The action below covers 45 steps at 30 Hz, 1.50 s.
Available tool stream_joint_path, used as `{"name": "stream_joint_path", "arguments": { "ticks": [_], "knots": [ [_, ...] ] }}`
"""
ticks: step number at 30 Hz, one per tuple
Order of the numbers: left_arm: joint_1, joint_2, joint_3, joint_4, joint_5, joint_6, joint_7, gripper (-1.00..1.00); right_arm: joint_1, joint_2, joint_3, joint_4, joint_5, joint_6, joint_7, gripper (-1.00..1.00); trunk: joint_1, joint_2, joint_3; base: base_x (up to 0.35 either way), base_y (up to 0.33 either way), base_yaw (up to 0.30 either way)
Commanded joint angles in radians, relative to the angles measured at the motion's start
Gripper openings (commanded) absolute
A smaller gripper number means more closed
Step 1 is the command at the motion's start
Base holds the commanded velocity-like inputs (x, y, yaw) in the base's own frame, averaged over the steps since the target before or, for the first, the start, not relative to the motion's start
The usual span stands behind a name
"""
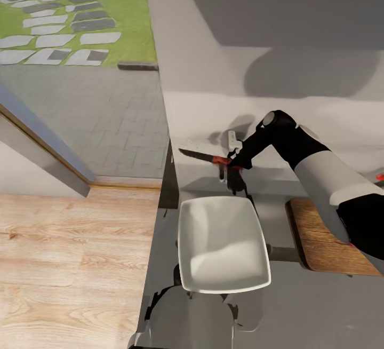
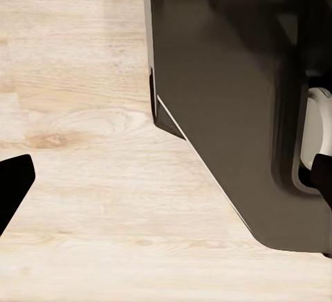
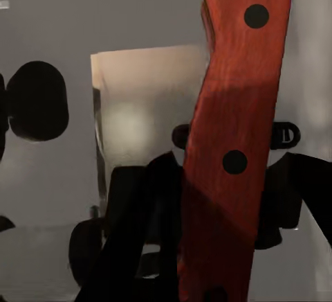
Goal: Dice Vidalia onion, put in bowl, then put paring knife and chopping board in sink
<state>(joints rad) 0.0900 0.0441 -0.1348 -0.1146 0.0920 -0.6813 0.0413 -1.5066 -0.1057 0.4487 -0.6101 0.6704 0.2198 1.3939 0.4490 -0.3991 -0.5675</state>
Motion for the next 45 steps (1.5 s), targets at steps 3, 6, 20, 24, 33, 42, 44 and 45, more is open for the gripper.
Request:
{"name": "stream_joint_path", "arguments": {
  "ticks": [3,6,20,24,33,42,44,45],
  "knots": [
    [0.0,0.0,-0.009,-0.002,0.009,-0.001,0.002,1.0,0.005,0.009,0.005,-0.001,-0.002,0.014,0.004,-1.0,0.001,-0.001,-0.001,0.0,0.0,0.0],
    [0.0,0.0,-0.009,-0.002,0.009,-0.001,0.001,1.0,0.005,0.017,0.005,-0.002,-0.001,0.016,0.006,-1.0,0.001,-0.001,-0.001,0.0,0.0,0.0],
    [0.0,0.0,-0.009,-0.002,0.009,-0.001,-0.003,1.0,0.005,0.036,0.007,-0.009,0.005,0.02,0.01,-1.0,0.001,-0.001,0.015,0.0,0.0,0.0],
    [0.0,-0.001,-0.009,-0.002,0.009,-0.001,-0.004,1.0,0.005,0.036,0.007,-0.012,0.006,0.021,0.01,-1.0,0.001,-0.001,0.021,0.0,0.0,0.0],
    [0.0,-0.001,-0.009,-0.002,0.008,-0.001,-0.004,1.0,0.005,0.038,0.006,-0.068,0.01,0.071,0.008,-1.0,0.001,-0.001,0.035,0.0,0.0,0.0],
    [0.001,-0.014,-0.009,-0.002,0.008,-0.002,-0.004,1.0,0.005,0.048,0.005,-0.16,0.229,0.147,0.014,-1.0,0.001,-0.001,0.049,-0.067,0.0,0.0],
    [0.001,-0.015,-0.009,-0.002,0.008,-0.002,-0.004,1.0,0.005,0.048,0.004,-0.178,0.232,0.15,0.015,-1.0,0.001,-0.001,0.053,-0.219,0.0,0.0],
    [0.001,-0.015,-0.009,-0.002,0.008,-0.002,-0.004,1.0,0.005,0.047,0.004,-0.186,0.234,0.151,0.015,-1.0,0.001,-0.001,0.054,-0.23,0.0,0.0]
  ]
}}
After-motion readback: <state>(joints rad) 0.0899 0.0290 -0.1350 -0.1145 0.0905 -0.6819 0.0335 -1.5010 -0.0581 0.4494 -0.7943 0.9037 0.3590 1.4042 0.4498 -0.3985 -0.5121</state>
